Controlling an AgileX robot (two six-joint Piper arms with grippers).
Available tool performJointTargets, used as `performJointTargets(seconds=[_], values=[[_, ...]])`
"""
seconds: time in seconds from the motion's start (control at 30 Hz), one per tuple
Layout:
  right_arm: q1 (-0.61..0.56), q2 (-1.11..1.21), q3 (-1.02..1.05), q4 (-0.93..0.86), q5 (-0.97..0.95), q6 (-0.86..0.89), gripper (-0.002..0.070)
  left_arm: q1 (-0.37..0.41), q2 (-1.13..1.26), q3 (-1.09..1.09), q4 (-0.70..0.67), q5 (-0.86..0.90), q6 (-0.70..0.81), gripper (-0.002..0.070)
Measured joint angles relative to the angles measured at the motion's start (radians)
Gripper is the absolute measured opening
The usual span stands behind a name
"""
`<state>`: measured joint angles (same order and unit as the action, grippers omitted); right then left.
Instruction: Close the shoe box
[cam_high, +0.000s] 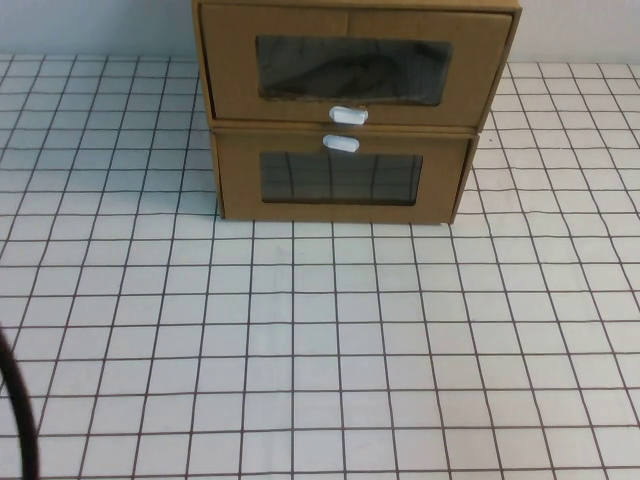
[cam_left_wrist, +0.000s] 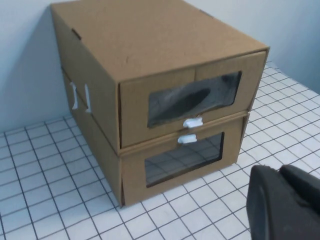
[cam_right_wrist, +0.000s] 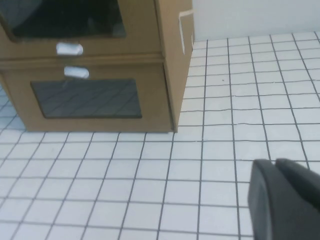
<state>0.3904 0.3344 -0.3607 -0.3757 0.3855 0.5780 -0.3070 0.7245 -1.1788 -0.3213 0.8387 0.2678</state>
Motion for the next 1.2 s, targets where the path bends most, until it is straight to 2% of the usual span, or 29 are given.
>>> performJointTargets(seconds=[0.2,0.4,0.6,1.2], values=[[0.0,-0.03,0.097,0.002,-0.057,-0.04,-0.0013,0.0,-0.236,0.443,0.0,-0.245,0.002,-0.0002],[0.0,-0.03,0.119,0.002,-0.068,-0.044,-0.0013,0.0,-0.293,0.714,0.002,-0.454,0.004,-0.0002],[0.0,-0.03,0.121,0.002,-0.073,-0.047,-0.0013,0.0,-0.293,0.835,0.002,-0.536,0.004,-0.0002],[0.0,-0.03,0.121,0.005,-0.073,-0.049,-0.0013,0.0,-0.293,0.945,0.002,-0.513,0.004,-0.0003]])
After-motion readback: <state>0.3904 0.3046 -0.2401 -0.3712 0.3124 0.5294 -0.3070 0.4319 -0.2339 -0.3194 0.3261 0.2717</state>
